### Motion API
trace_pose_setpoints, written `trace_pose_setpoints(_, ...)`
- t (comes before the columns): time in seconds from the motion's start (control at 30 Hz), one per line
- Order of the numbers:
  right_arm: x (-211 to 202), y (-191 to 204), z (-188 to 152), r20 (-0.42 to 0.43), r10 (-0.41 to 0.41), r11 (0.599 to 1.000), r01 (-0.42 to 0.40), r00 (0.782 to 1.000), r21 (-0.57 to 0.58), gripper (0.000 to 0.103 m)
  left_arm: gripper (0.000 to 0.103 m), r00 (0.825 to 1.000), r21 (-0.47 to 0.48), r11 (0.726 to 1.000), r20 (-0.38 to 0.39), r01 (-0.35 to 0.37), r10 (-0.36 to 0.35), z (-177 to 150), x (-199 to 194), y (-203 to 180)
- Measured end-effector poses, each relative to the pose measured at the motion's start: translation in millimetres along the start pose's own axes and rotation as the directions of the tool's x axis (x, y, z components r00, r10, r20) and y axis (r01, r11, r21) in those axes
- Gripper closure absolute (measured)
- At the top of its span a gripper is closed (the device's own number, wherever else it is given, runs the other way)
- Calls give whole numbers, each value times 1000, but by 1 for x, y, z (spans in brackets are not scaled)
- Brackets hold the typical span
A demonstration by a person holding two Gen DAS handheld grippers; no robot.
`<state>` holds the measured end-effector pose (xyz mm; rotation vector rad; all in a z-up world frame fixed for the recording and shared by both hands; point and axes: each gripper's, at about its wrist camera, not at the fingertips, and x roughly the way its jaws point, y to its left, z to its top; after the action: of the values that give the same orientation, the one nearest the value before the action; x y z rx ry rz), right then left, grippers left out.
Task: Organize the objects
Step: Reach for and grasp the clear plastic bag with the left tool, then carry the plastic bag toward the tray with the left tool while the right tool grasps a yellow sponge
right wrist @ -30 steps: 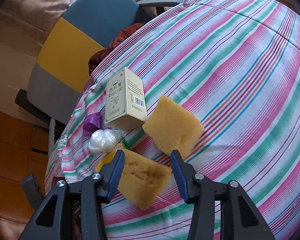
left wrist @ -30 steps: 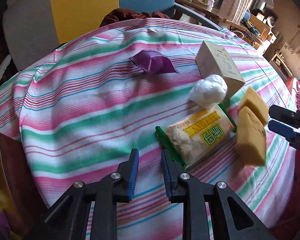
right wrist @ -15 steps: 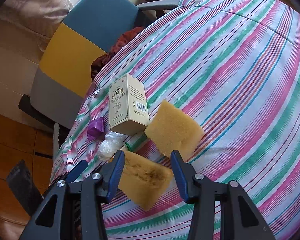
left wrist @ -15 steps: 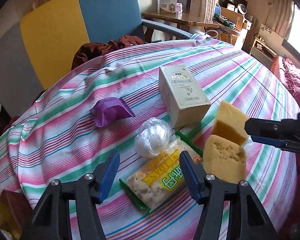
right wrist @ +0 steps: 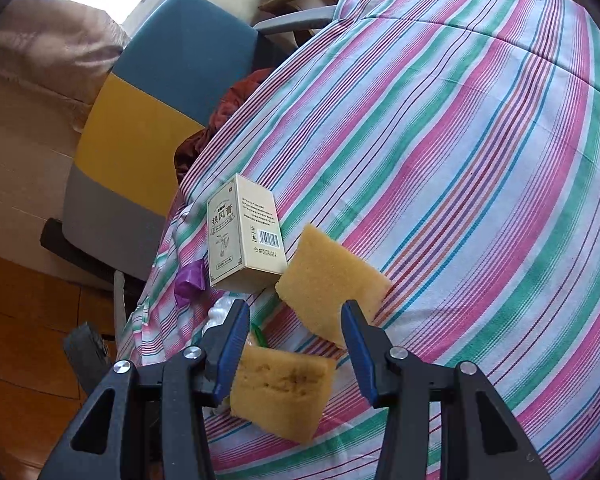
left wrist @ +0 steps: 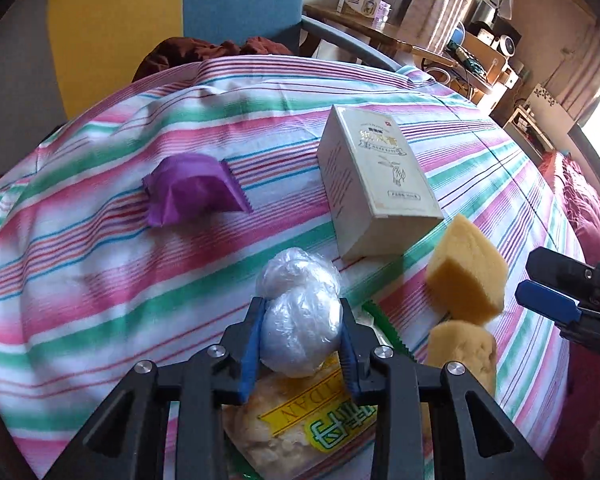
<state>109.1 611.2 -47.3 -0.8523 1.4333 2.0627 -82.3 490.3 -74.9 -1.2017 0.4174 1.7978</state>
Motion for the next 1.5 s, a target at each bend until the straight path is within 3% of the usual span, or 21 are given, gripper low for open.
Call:
trace_pose_setpoints(0.3, 29, 30, -17, -143, -57, 981, 28, 988, -193, 55, 69, 1000, -164, 986, 24, -9, 13, -58, -39, 16)
trace_pose_setpoints(0.37, 28, 37, -22, -124, -99, 965, 65, 987, -255, 46, 69, 999, -174, 984, 40, -19, 26, -68, -48, 15)
trace_pose_setpoints(0.43, 29, 41, -25, -113, -126, 952, 88, 986, -292, 30, 69, 997, -176, 984, 62, -25, 37, -77, -58, 13)
trace_pose_setpoints(0.63, 28, 38, -28, -128, -132, 954, 90, 983, -287, 28, 69, 987, -137, 989, 145, -50, 70, -97, -95, 4)
trace_pose_setpoints(0.73, 23, 37, -30, -135, -128, 954, 85, 983, -287, 18, 69, 981, -123, 990, 176, -62, 84, -107, -110, 4)
trace_pose_setpoints(0.97, 46, 33, -39, -227, -178, 948, 105, 958, -300, 18, 69, 966, -125, 988, 231, -88, 115, -127, -139, 12)
trace_pose_setpoints(1.0, 50, 33, -41, -233, -190, 943, 112, 954, -313, 23, 69, 964, -127, 988, 238, -93, 121, -130, -142, 13)
trace_pose_setpoints(1.03, 52, 35, -43, -225, -220, 932, 137, 949, -335, 31, 69, 962, -128, 987, 244, -95, 125, -132, -144, 14)
trace_pose_setpoints(1.1, 53, 40, -47, -198, -257, 909, 167, 946, -381, 33, 69, 957, -131, 986, 255, -108, 138, -137, -149, 15)
trace_pose_setpoints(1.23, 56, 43, -51, -178, -287, 886, 191, 941, -422, 34, 69, 945, -125, 983, 282, -137, 168, -147, -159, 15)
trace_pose_setpoints(1.5, 57, 43, -51, -171, -286, 883, 190, 943, -428, 34, 69, 920, -136, 973, 325, -184, 220, -164, -184, 17)
